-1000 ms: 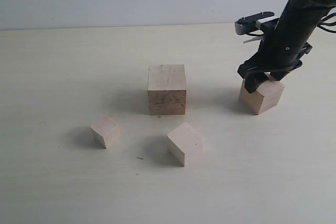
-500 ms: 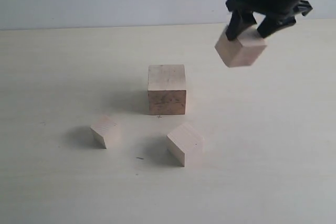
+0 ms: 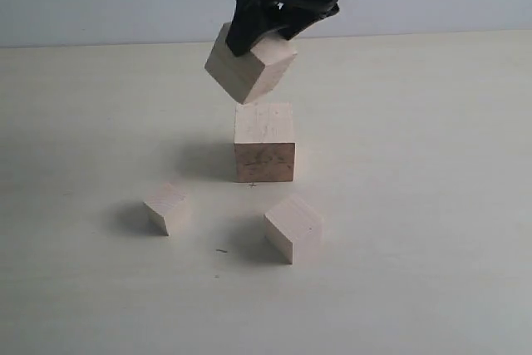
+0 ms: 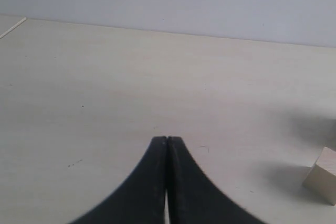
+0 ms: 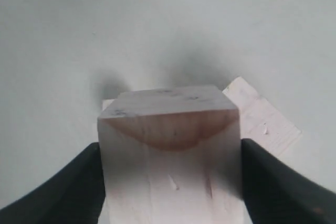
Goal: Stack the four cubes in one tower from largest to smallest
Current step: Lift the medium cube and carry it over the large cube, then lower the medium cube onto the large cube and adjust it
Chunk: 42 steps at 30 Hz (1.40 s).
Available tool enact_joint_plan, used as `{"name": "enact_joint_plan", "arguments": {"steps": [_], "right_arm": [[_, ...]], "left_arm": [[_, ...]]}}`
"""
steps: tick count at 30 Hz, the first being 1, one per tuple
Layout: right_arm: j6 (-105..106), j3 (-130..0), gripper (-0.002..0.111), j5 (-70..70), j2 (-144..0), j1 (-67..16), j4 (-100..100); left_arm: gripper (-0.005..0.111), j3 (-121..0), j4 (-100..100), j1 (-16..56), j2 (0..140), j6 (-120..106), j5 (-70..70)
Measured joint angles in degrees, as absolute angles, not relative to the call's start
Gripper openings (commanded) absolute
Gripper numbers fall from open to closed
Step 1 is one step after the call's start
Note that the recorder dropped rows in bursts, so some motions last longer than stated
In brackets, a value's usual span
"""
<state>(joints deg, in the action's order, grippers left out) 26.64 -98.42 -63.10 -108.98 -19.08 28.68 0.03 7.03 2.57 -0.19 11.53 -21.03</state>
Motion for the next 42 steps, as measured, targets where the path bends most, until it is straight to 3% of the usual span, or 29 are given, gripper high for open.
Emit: {"name": "enact_joint_plan", "arguments": {"steps": [12, 36, 42], "right_arm": [[54.34, -99.11, 0.054, -58.01, -115.54, -21.43, 18.62], [56.59, -99.32, 0.055, -59.71, -118.98, -21.91, 17.55], [56.46, -99.32, 0.066, -55.67, -119.1, -21.91, 16.49]], "left_arm": [[0.0, 0.03, 7.03, 2.57, -0.19, 11.53, -21.03], [0.0, 0.03, 7.03, 2.57, -0.19, 11.53, -21.03], [0.0, 0.03, 7.03, 2.57, -0.19, 11.53, -21.03]]}}
